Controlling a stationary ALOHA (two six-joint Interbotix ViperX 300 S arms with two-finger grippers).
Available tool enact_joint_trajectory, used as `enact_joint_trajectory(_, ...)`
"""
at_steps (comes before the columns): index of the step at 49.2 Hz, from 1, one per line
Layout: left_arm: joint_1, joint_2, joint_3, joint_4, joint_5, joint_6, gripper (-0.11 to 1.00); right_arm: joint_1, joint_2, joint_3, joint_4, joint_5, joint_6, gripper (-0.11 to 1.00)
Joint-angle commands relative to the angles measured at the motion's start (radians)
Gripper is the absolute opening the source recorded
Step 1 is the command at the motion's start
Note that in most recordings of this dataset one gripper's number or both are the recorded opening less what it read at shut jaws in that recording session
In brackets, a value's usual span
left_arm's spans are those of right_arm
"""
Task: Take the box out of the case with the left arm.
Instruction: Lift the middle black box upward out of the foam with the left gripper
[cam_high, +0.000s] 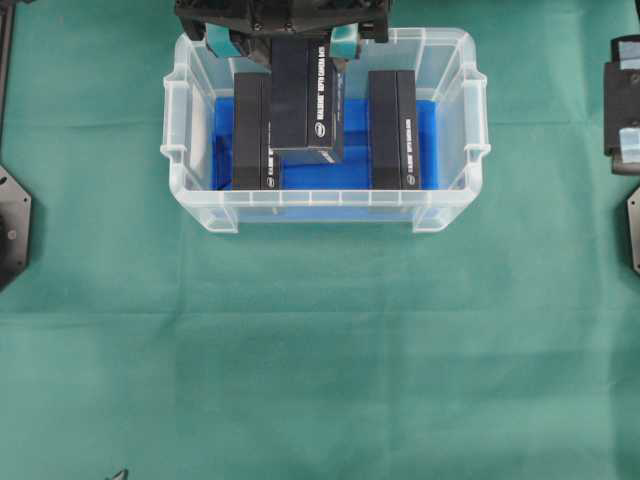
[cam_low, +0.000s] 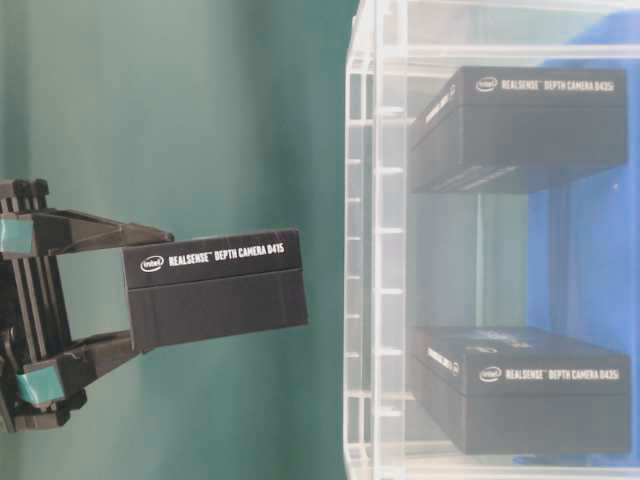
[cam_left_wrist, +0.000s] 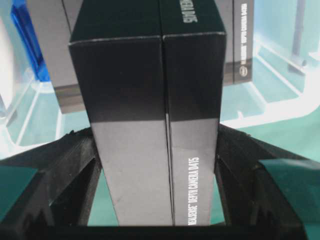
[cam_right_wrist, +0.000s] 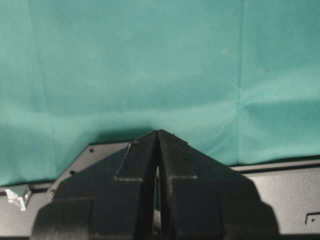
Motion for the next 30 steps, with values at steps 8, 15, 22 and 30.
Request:
enact_joint_trajectory(8, 0.006, -0.035, -0.029, 0.000, -0.005, 0.000, 0.61, 0.000, -0.003, -0.009, -0.003, -0.003, 0.000, 0.00)
enact_joint_trajectory(15, 0.006, -0.035, -0.029, 0.000, -0.006, 0.000, 0.61, 0.000, -0.003, -0.009, -0.003, -0.003, 0.002, 0.00)
enact_joint_trajectory(22, 0.006, -0.035, -0.029, -0.002, -0.008, 0.000, 0.61, 0.000, -0.003, -0.008, -0.003, -0.003, 0.002, 0.00)
enact_joint_trajectory(30, 0.006, -0.035, -0.029, -0.002, -0.008, 0.000, 0.61, 0.000, -0.003, -0.008, -0.003, -0.003, 0.002, 0.00)
